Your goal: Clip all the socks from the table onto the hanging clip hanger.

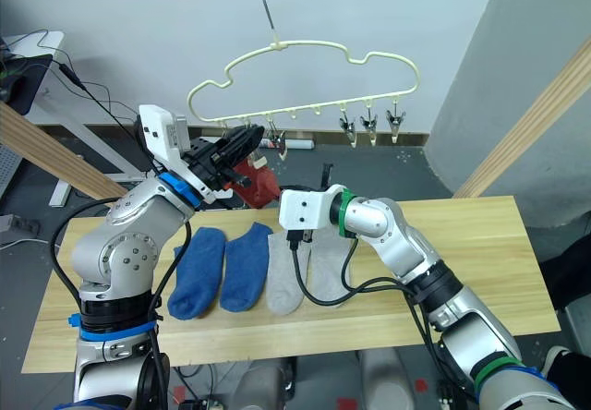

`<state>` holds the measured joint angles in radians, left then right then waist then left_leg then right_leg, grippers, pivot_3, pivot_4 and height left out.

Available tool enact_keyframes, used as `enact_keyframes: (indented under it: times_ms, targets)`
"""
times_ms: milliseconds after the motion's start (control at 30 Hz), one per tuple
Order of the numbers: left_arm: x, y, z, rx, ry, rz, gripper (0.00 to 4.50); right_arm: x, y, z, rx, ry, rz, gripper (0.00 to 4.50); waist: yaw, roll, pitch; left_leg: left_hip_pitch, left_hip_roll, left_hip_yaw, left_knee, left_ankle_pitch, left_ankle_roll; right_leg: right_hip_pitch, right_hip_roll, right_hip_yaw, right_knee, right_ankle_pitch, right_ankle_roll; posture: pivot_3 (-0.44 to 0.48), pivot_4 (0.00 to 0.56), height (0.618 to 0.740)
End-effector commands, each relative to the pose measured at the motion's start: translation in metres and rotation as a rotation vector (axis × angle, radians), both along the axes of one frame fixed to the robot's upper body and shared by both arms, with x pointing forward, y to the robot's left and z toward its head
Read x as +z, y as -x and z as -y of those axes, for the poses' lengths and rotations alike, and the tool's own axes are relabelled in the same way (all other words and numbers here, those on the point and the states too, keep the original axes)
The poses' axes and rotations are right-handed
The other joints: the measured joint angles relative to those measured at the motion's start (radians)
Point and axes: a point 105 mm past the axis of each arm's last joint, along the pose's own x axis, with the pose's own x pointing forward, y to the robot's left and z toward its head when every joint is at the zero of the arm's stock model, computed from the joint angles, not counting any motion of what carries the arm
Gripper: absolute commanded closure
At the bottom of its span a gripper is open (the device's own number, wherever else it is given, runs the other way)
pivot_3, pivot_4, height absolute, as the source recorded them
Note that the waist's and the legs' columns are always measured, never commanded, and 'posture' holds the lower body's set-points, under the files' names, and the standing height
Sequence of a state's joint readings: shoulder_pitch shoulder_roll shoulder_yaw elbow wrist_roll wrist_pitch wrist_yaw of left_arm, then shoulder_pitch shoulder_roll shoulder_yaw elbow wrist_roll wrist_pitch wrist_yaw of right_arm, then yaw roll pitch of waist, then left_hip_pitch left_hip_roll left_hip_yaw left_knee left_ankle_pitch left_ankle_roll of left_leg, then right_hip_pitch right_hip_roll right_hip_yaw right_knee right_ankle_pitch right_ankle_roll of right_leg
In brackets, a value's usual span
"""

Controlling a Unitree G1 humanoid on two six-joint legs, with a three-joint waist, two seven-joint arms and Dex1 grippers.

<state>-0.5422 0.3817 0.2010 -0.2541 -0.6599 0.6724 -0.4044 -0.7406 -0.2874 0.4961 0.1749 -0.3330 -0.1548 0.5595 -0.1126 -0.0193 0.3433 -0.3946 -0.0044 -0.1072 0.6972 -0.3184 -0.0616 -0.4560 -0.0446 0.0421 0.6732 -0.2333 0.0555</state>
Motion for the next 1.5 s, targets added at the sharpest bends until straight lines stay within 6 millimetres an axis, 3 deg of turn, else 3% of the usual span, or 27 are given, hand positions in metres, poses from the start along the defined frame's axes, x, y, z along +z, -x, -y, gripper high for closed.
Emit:
enact_keyframes:
  times_ms: [33, 800, 1000, 1233, 1333, 1500]
  targets:
    - [0.015, 0.01, 0.003, -0.025, -0.004, 0.071, 4.31, 0.017, 0.005, -0.007, 0.034, -0.041, 0.077, 4.5, 0.0, 0.0, 0.0, 0.0, 0.0, 0.0, 0.0, 0.0, 0.0, 0.0, 0.0, 0.0, 0.0, 0.0, 0.0, -0.164, 0.329, 0.74]
    - [0.009, 0.009, 0.0, -0.008, -0.007, 0.047, 4.31, 0.031, -0.003, -0.009, 0.001, -0.139, 0.094, 4.5, -0.001, 0.0, 0.0, 0.0, 0.0, 0.0, 0.0, 0.0, 0.0, 0.0, -0.001, 0.0, 0.001, 0.0, 0.0, -0.163, 0.322, 0.74]
    - [0.005, 0.01, -0.001, -0.01, -0.024, 0.039, 2.56, 0.031, 0.0, -0.012, 0.017, -0.148, 0.086, 4.5, -0.002, 0.0, 0.0, 0.0, 0.0, 0.001, 0.0, 0.0, 0.0, 0.0, -0.001, 0.0, 0.001, 0.0, 0.0, -0.162, 0.321, 0.74]
    - [0.002, 0.012, -0.002, -0.01, -0.034, 0.033, 2.56, 0.028, 0.003, -0.016, 0.041, -0.139, 0.064, 4.5, -0.002, 0.0, 0.0, 0.0, 0.0, 0.001, 0.0, 0.0, 0.0, 0.0, -0.001, 0.0, 0.001, 0.0, 0.0, -0.16, 0.321, 0.74]
    - [0.0, 0.014, -0.004, 0.0, -0.048, 0.033, 2.52, 0.026, 0.005, -0.017, 0.052, -0.169, 0.002, 3.72, -0.002, 0.0, 0.0, 0.0, 0.0, 0.0, 0.0, 0.0, 0.0, 0.0, -0.001, 0.0, 0.001, 0.0, 0.0, -0.152, 0.32, 0.74]
    - [-0.002, 0.015, -0.008, 0.016, -0.065, 0.036, 2.52, 0.02, 0.007, -0.016, 0.059, -0.132, -0.025, 2.04, -0.002, 0.0, 0.0, 0.0, 0.0, 0.0, 0.0, 0.0, -0.001, 0.0, -0.001, 0.0, 0.002, 0.0, 0.0, -0.152, 0.318, 0.74]
